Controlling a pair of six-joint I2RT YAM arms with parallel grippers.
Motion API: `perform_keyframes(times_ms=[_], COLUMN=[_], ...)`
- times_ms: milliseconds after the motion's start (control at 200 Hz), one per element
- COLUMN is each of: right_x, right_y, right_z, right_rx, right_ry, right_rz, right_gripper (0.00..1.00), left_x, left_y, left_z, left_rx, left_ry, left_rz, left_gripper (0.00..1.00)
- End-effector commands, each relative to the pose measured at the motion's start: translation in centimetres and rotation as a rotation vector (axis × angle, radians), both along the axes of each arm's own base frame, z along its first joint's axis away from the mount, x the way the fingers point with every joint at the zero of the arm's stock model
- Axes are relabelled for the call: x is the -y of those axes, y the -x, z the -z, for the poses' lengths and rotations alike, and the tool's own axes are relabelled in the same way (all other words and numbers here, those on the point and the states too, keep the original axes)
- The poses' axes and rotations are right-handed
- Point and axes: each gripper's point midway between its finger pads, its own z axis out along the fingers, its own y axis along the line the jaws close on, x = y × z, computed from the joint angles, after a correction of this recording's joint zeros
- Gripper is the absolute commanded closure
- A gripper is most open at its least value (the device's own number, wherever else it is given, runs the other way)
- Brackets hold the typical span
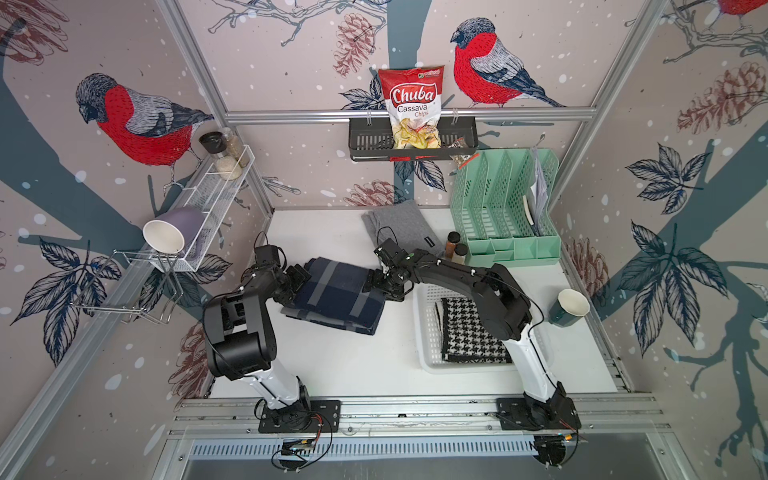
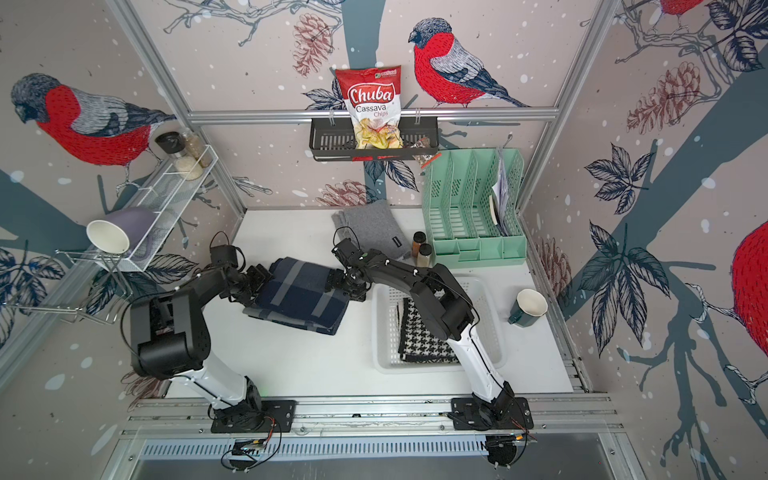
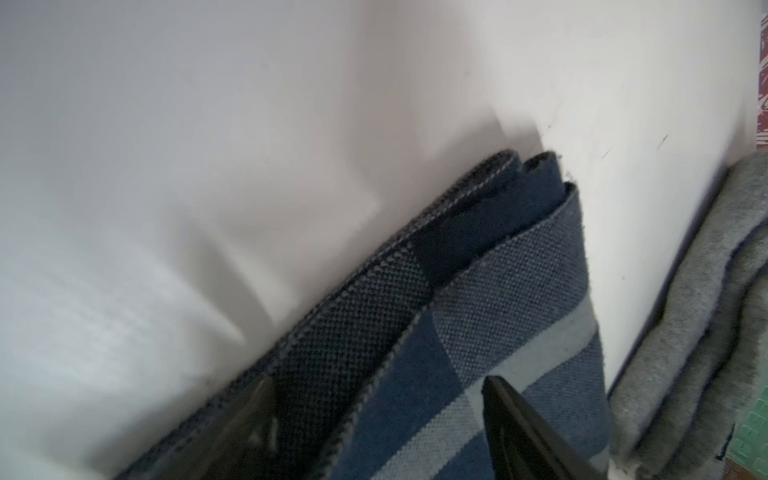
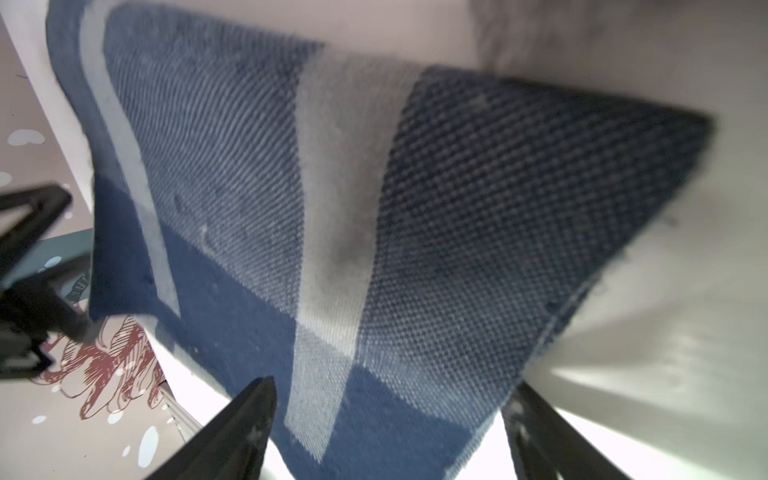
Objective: Put the folded scarf in the basket
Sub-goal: Move the scarf to the center of the board, then pick up the scarf at the center of the board.
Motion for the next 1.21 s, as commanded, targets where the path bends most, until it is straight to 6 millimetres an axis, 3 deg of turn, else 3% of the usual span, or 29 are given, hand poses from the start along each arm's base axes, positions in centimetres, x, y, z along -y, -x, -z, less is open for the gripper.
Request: perform_keyframes(times_ms=[0, 150, 240, 425, 635, 820, 1020, 1206], right_x=[1.0, 1.8, 2.7, 2.6, 2.4, 2.5, 2.3, 1.5], right_y=[-1.0, -2.5, -2.9, -1.9, -0.7, 0.0, 0.6, 0.8], right_z=[0.3, 0.3, -0.1, -1.1, 0.0, 0.2, 0.8, 1.0], right_rx=[0.043, 0.07, 0.085, 0.087, 0.059, 0.048, 0.032, 0.015], right_ry=[0.058, 0.114, 0.151, 0.137, 0.154, 0.147, 0.137, 0.106], right_rz=[-0.084, -0.12, -0.106, -0.053, -0.025, 0.008, 0.021, 0.022], right_gripper=[0.11, 0.11, 0.11, 0.11, 0.14, 0.19, 0.29, 0.41], left_x=[0.6, 2.5, 2.2, 0.0, -0.6, 0.8, 2.3, 2.9], left_y=[1.9, 5.3, 6.2, 4.6, 4.1, 4.9, 5.4, 5.1], left_z=[0.0, 0.2, -0.2, -1.4, 0.5, 2.4, 3.5, 3.2], left_rx=[0.005, 0.032, 0.022, -0.004, -0.066, -0.089, -0.078, -0.053], left_ry=[0.022, 0.081, 0.037, -0.088, -0.118, -0.049, 0.026, 0.052], left_rz=[-0.048, -0.077, -0.064, 0.008, 0.054, 0.079, 0.074, 0.082], left_gripper=[0.18, 0.17, 0.17, 0.16, 0.22, 0.35, 0.41, 0.56])
